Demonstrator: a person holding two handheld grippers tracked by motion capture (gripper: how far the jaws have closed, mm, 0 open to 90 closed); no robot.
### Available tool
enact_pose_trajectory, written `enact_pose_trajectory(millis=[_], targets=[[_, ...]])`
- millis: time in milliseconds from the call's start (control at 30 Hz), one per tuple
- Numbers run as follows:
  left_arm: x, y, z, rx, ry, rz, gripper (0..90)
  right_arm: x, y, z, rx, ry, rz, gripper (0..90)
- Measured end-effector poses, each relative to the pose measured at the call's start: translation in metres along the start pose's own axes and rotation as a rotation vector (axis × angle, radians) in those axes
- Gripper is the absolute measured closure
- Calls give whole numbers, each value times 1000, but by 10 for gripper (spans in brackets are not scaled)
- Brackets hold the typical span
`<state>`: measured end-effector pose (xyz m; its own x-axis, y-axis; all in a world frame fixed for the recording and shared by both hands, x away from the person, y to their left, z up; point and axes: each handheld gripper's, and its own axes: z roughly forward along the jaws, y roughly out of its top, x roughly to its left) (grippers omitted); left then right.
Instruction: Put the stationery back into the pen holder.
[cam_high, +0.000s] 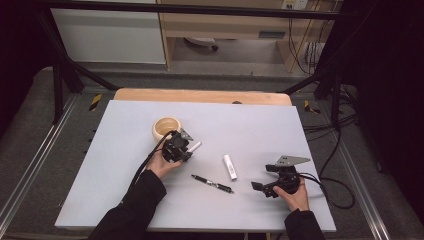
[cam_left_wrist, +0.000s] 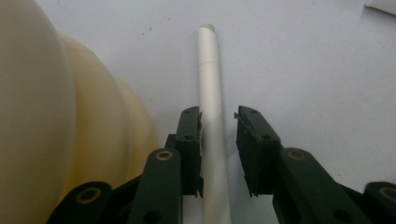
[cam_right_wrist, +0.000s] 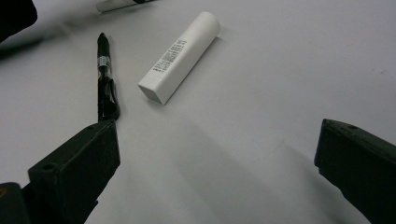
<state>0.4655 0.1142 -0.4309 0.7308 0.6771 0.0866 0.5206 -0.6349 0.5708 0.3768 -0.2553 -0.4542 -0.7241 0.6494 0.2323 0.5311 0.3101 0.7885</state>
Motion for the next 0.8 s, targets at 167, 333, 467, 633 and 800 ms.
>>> enact_pose_trajectory(millis=[167,333,467,633,800], targets=[[1,0,2,6,-1,-5,724,0,0,0,1,-1,0,8],[2,-1,3,12,-6,-13,744,0,0,0,1,0,0,8],[2,0,3,15,-13,-16,774,0,0,0,2,0,0,8],[2,0,3,14,-10,-17,777,0,0,0,1,0,0,8],[2,0,3,17,-10,-25,783,0,0,0,0,1,0,8]])
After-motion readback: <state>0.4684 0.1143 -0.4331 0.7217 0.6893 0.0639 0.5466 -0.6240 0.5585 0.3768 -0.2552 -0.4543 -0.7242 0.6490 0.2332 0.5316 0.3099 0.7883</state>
